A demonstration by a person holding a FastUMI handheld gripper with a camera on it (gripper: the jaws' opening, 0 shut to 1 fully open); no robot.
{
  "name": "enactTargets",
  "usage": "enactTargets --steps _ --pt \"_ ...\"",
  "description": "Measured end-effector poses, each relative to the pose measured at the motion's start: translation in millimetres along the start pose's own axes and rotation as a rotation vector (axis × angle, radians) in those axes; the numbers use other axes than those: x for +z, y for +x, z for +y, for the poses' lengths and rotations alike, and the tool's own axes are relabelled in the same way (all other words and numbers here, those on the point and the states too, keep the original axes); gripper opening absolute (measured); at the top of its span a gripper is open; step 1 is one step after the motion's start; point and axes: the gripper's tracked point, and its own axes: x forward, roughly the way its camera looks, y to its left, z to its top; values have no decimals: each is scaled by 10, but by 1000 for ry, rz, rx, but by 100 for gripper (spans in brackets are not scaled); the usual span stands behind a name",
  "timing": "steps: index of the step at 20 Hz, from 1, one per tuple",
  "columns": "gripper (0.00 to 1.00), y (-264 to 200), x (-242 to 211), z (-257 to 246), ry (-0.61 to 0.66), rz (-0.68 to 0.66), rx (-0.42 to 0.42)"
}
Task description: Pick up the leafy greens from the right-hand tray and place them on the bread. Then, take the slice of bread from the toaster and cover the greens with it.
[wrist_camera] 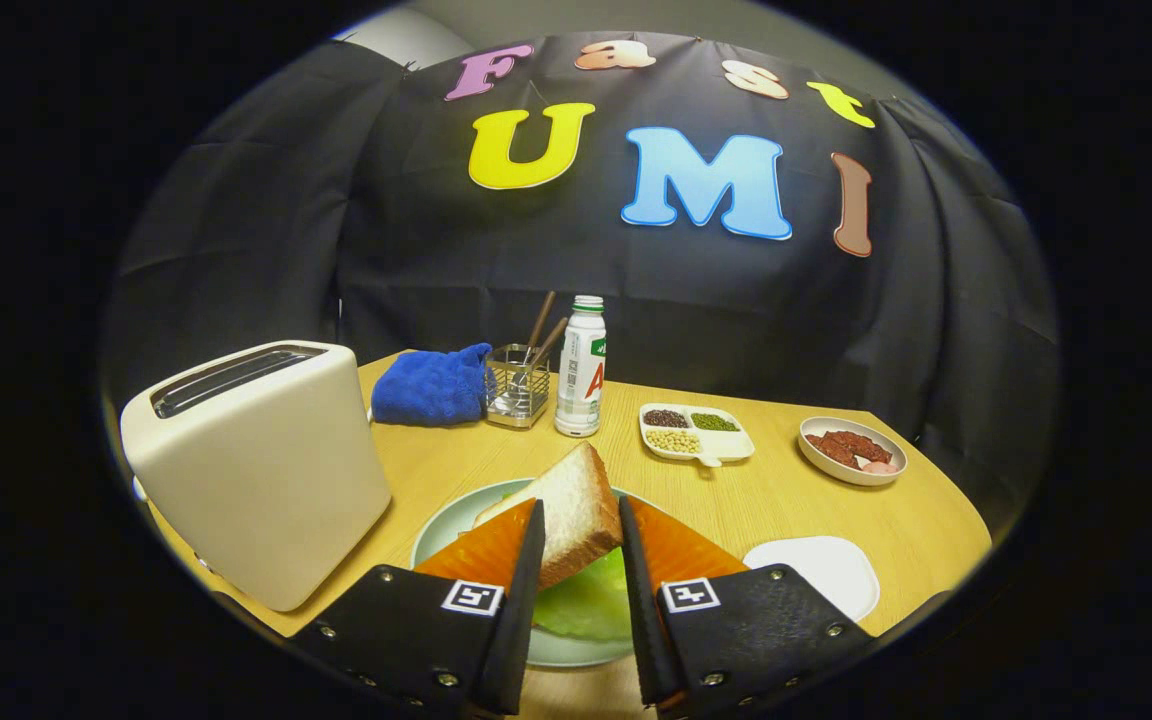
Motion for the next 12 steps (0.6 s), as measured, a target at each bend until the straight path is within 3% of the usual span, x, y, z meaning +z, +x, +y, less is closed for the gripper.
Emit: enactTargets --steps 6,8,12 --pt "46 51 -101 -145 -2 21 -33" --pt "52 52 -109 -186 9 19 -40" --pt "52 -44 73 -275 44 -55 -43"
